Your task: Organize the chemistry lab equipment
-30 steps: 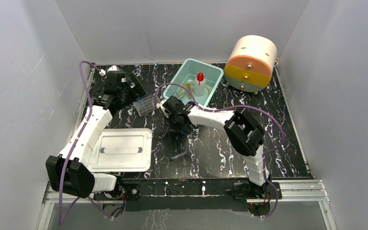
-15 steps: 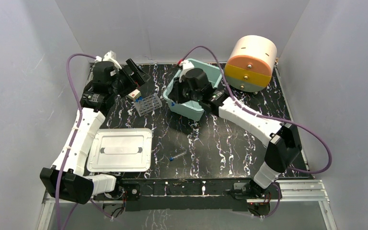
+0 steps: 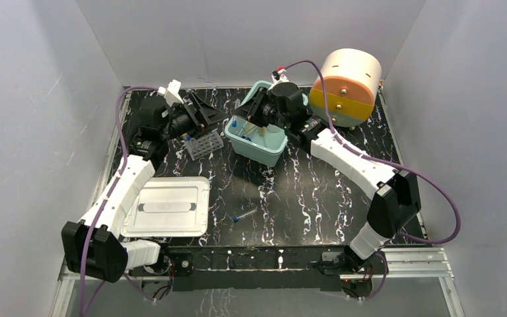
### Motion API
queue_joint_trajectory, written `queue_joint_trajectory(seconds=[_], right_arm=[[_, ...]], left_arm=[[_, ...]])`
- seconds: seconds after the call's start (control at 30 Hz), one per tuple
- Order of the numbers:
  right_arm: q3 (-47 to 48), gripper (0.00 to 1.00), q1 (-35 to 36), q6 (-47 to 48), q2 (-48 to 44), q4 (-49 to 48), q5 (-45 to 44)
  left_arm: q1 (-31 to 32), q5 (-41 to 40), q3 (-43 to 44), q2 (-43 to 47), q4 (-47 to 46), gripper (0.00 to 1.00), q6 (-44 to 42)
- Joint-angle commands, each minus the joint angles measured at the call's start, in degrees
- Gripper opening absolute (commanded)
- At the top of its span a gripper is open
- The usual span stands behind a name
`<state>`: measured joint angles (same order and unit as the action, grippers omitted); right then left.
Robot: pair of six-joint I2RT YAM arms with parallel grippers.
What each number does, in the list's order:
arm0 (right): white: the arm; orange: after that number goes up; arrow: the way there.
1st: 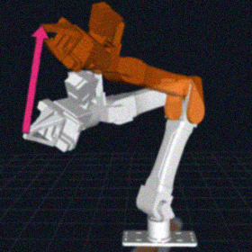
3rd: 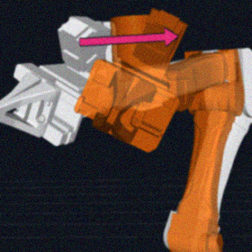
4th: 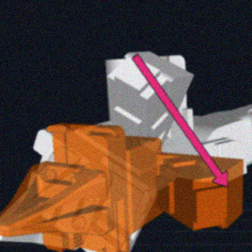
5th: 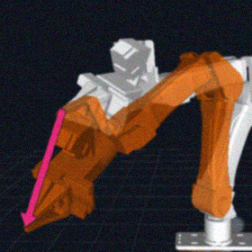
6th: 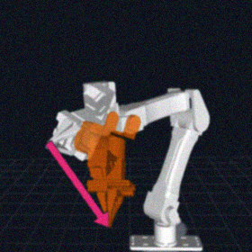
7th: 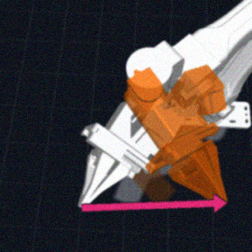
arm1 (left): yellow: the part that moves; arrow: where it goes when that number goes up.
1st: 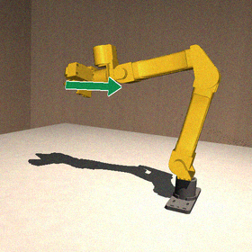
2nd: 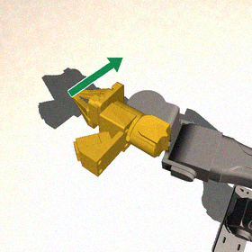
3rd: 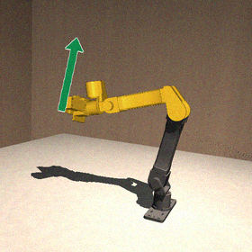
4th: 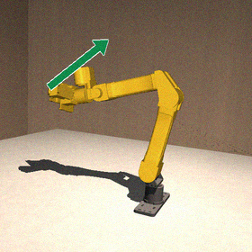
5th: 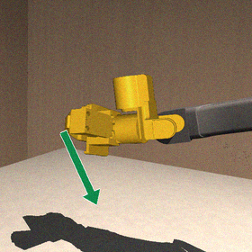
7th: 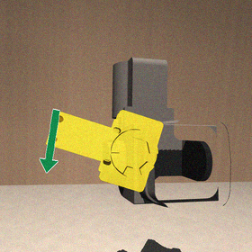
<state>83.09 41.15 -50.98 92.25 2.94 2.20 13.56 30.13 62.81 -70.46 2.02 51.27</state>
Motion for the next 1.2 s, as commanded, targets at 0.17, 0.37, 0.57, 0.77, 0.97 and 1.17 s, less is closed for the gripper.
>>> queue_joint_trajectory(seconds=[0.17,0.37,0.57,0.77,0.97,1.17], right_arm=[[4.6,0.24,-1.1,-11.1,0.9,-5.1,2.5],[6.5,0.24,-1.2,-15.8,3.6,-5.8,5.6],[6.6,0.25,-1.7,-17.1,4.2,-6.3,6.7],[7.1,0.26,-1.7,-17.8,4.9,-6.8,8.1],[6.2,0.35,-2.0,-17.3,4.6,-6.9,8.6],[8.8,0.59,-6.3,-12.4,5.6,-5.5,20.8]], left_arm=[[3.3,-0.1,-3.0,-2.0,-13.0,0.43,12.6],[3.8,-3.2,-3.4,-2.4,-16.1,0.37,14.3],[3.8,-3.7,-4.7,-2.5,-18.7,0.23,16.1],[3.8,-3.6,-5.3,-2.8,-20.3,0.15,15.8],[3.8,-3.0,-2.9,-2.8,-16.9,0.06,10.3],[3.8,3.2,1.5,-2.4,-5.3,0.06,-6.1]])
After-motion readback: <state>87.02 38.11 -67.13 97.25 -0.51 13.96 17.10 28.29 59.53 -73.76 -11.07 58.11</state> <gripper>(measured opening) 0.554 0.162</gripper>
